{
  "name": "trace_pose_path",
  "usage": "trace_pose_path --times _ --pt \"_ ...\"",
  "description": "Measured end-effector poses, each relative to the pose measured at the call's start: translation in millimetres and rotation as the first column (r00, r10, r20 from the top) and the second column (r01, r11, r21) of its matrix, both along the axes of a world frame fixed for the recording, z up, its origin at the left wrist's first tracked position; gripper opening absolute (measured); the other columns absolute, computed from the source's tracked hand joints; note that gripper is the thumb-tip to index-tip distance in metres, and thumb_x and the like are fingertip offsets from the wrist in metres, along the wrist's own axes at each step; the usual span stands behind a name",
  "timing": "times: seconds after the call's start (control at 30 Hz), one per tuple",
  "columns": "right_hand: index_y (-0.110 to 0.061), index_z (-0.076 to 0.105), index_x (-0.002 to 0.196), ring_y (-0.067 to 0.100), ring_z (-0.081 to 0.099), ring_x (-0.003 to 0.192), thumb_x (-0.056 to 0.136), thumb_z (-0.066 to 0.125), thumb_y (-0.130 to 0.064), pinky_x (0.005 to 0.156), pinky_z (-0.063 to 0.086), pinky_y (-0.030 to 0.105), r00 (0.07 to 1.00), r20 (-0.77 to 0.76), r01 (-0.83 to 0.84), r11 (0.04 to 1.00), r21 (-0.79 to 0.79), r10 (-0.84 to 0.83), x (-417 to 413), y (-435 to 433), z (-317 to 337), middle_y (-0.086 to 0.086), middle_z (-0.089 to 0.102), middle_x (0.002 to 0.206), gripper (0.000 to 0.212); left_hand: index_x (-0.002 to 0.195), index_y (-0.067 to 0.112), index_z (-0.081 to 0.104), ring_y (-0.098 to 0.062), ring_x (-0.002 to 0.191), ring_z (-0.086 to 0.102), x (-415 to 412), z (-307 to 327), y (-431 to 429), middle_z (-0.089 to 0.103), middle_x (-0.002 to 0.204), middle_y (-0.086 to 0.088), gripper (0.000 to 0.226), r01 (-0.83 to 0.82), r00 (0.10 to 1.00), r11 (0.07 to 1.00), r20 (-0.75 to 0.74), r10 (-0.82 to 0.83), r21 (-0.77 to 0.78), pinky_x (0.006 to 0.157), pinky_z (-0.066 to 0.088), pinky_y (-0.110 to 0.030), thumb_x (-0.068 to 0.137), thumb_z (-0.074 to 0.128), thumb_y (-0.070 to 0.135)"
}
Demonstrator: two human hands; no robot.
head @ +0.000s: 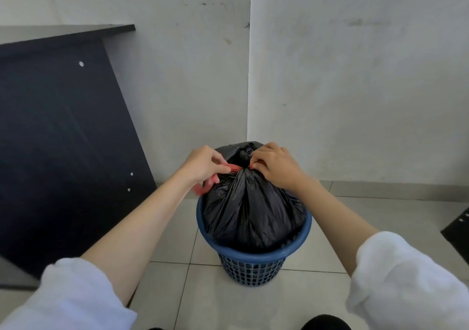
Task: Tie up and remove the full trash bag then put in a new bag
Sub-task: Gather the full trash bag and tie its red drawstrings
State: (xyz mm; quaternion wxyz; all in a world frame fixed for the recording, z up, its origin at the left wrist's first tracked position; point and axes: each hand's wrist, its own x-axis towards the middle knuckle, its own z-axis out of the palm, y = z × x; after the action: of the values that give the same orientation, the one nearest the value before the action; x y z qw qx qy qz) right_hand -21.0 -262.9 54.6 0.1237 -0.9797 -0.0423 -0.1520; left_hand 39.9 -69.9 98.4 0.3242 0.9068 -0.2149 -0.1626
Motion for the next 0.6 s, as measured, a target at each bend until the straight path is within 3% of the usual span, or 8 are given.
trace_pose_path --times 0.07,0.13,0.23,0.33,0.4,0.47,0.5,0.6 --pt "-0.018 0.065 0.103 0.019 0.041 0.122 0.097 0.046 -0.021 0.090 0.031 0.033 1.000 -0.019 0.014 1.000 -0.009 -0.014 2.6 2.1 -0.8 -0.006 0.062 0.121 0.020 0.080 0.012 0.070 -0.014 0.054 0.052 0.9 7.0 5.4 0.059 0.070 -0.003 0.018 0.015 0.969 0.993 0.245 -0.043 0.119 0.052 0.040 -0.023 0.083 0.071 0.030" --pt "-0.018 0.065 0.103 0.018 0.041 0.122 0.097 0.046 -0.021 0.090 0.031 0.033 0.999 -0.020 0.036 0.999 -0.005 -0.036 4.0 1.8 0.1 -0.006 0.062 0.121 0.020 0.062 0.014 0.058 -0.019 0.073 0.048 3.2 11.2 9.4 0.051 0.081 -0.003 0.034 0.015 0.887 0.960 0.440 -0.142 0.280 0.061 0.036 -0.028 0.084 0.068 0.038" --pt "-0.017 0.066 0.102 0.019 0.041 0.122 0.096 0.047 -0.020 0.091 0.032 0.034 0.999 -0.031 0.034 0.999 0.008 -0.033 5.4 -0.7 0.1 -0.006 0.062 0.120 0.020 0.059 0.004 0.054 -0.027 0.070 0.052 9.3 14.2 10.0 0.058 0.073 -0.012 0.046 0.121 0.889 0.944 0.390 -0.241 0.307 0.059 0.039 -0.034 0.086 0.064 0.040" --pt "-0.017 0.066 0.102 0.019 0.042 0.121 0.096 0.048 -0.020 0.091 0.034 0.035 0.999 -0.039 0.029 0.999 0.022 -0.028 6.7 -0.6 0.0 -0.005 0.062 0.120 0.019 0.052 0.005 0.054 -0.008 0.076 0.063 5.3 20.4 2.9 0.068 0.104 -0.003 0.047 0.283 0.947 0.959 0.158 -0.279 -0.003 0.078 0.047 -0.029 0.087 0.065 0.033" --pt "-0.017 0.067 0.101 0.020 0.042 0.120 0.095 0.051 -0.020 0.093 0.035 0.037 0.999 -0.049 0.011 0.998 0.067 -0.008 7.5 -1.1 0.2 -0.005 0.062 0.120 0.018 0.053 0.010 0.057 0.003 0.071 0.063 1.3 19.3 -4.7 0.067 0.108 0.004 0.041 0.294 0.954 0.926 0.020 -0.298 -0.238 0.079 0.046 -0.027 0.089 0.063 0.029" --pt "-0.017 0.070 0.099 0.020 0.041 0.120 0.093 0.055 -0.020 0.097 0.036 0.038 0.999 -0.049 -0.007 0.990 0.141 0.014 7.0 -4.2 -0.1 -0.006 0.061 0.123 0.017 0.065 0.016 0.071 -0.005 0.061 0.063 0.3 11.3 -11.8 0.069 0.089 -0.009 0.033 0.206 0.944 0.855 -0.132 -0.301 -0.477 0.089 0.050 -0.036 0.091 0.058 0.030" --pt "-0.018 0.071 0.098 0.020 0.039 0.121 0.092 0.057 -0.021 0.099 0.035 0.038 0.999 -0.030 -0.014 0.987 0.162 0.019 6.4 -5.7 -1.1 -0.005 0.059 0.125 0.016 0.071 0.016 0.075 -0.009 0.066 0.064 0.5 5.4 -15.0 0.069 0.088 -0.015 0.032 0.137 0.930 0.796 -0.201 -0.309 -0.589 0.096 0.048 -0.038 0.093 0.055 0.029" --pt "-0.017 0.074 0.097 0.018 0.035 0.113 0.090 0.061 -0.021 0.100 0.030 0.027 0.998 0.057 0.008 0.977 0.215 -0.020 1.1 -9.0 -5.8 0.001 0.050 0.122 0.015 0.095 0.004 0.068 -0.019 0.087 0.070 5.4 -9.8 -28.3 0.071 0.103 -0.013 0.034 -0.117 0.857 0.607 -0.389 -0.339 -0.786 0.092 0.051 -0.033 0.100 0.040 0.021"
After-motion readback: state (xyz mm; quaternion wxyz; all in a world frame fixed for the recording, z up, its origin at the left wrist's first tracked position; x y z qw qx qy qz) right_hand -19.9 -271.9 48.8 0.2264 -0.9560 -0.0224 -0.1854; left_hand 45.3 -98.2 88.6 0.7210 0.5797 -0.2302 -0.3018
